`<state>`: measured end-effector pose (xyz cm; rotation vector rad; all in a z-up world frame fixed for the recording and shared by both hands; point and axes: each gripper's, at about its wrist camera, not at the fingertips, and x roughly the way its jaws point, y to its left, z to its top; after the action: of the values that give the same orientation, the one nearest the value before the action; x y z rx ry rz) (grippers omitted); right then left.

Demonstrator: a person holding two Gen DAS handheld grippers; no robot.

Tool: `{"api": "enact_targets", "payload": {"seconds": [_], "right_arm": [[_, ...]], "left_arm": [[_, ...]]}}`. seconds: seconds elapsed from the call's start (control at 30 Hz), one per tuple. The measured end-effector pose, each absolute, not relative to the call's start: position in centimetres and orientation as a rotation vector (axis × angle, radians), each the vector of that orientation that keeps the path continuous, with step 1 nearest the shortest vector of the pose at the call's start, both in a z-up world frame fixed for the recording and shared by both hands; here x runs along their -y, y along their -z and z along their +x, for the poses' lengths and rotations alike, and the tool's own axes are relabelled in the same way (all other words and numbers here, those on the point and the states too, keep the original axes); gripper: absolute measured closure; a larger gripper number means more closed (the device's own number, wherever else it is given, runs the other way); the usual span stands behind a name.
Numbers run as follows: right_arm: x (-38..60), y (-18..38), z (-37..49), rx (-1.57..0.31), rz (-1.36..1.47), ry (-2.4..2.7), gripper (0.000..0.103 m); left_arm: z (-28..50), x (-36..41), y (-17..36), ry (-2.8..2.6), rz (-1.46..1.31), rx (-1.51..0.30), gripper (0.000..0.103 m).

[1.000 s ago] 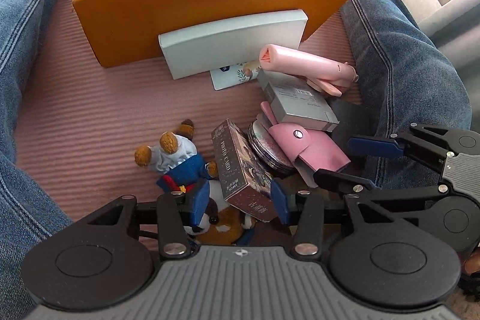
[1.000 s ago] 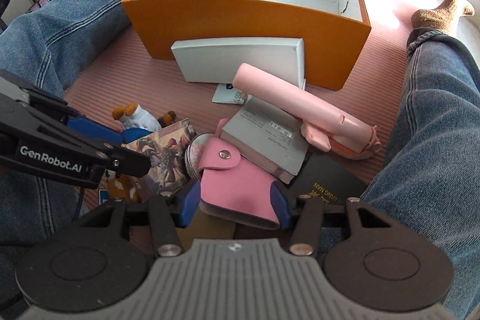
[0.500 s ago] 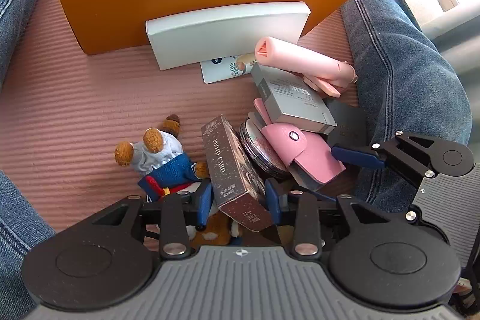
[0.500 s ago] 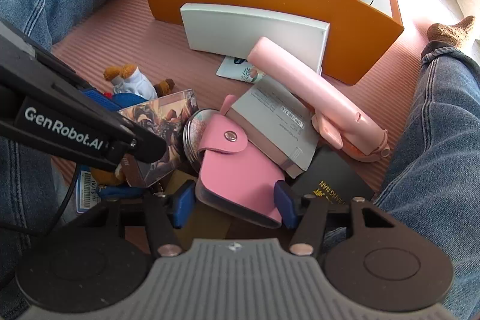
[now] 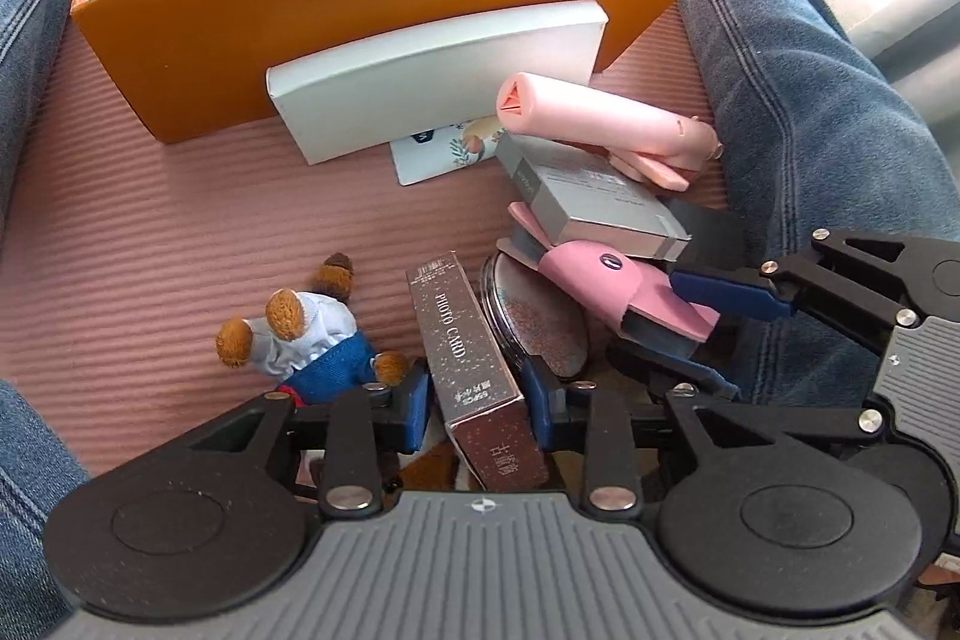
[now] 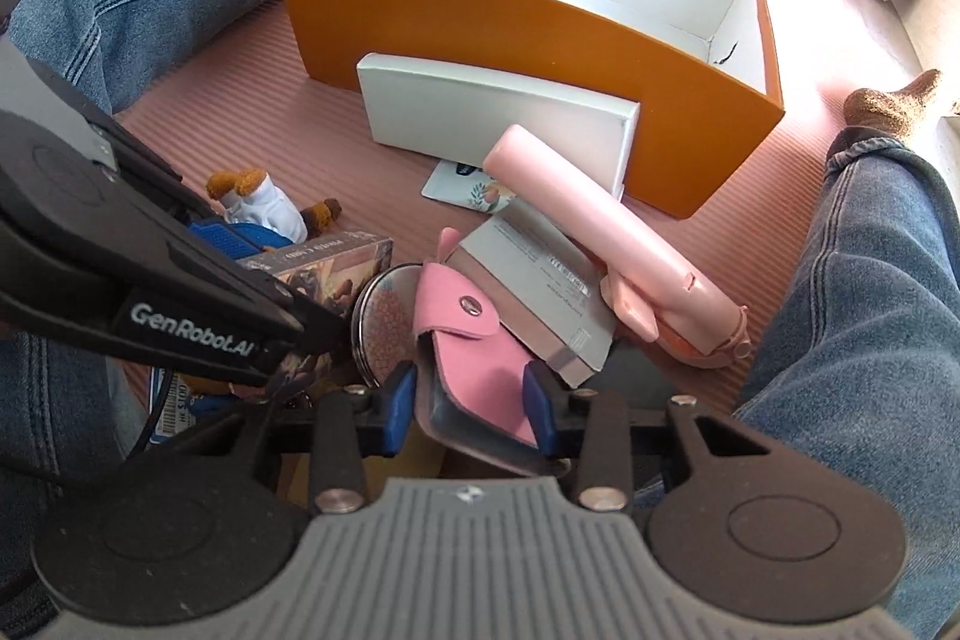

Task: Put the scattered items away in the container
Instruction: 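Grasp the brown photo-card box with the left tool while the right tool grasps the pink pouch, then carry both items into the orange box and open both tools to release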

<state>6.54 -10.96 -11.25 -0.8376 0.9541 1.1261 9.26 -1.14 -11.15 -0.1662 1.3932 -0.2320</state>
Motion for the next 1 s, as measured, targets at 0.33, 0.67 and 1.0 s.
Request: {"api": "enact_targets", "payload": {"seconds": [0.33, 0.67, 1.0], "right_arm": [[9.5, 12.6, 4.9, -0.906, -0.936, -1.144, 0.059], [11.3, 9.3, 5.0, -0.839, -0.872, -1.127, 0.084], [12.2, 5.5, 4.5, -0.848, -0.745, -1.202, 0.085]], "left_arm": [[9.4, 0.8, 11.9, 0.231, -0.18, -1.394, 0.068], [7.9, -0.5, 9.8, 0.222, -0.192, -1.331, 0.076], [6.6, -1.1, 5.4, 0.224, -0.181, -1.213, 0.077]]}}
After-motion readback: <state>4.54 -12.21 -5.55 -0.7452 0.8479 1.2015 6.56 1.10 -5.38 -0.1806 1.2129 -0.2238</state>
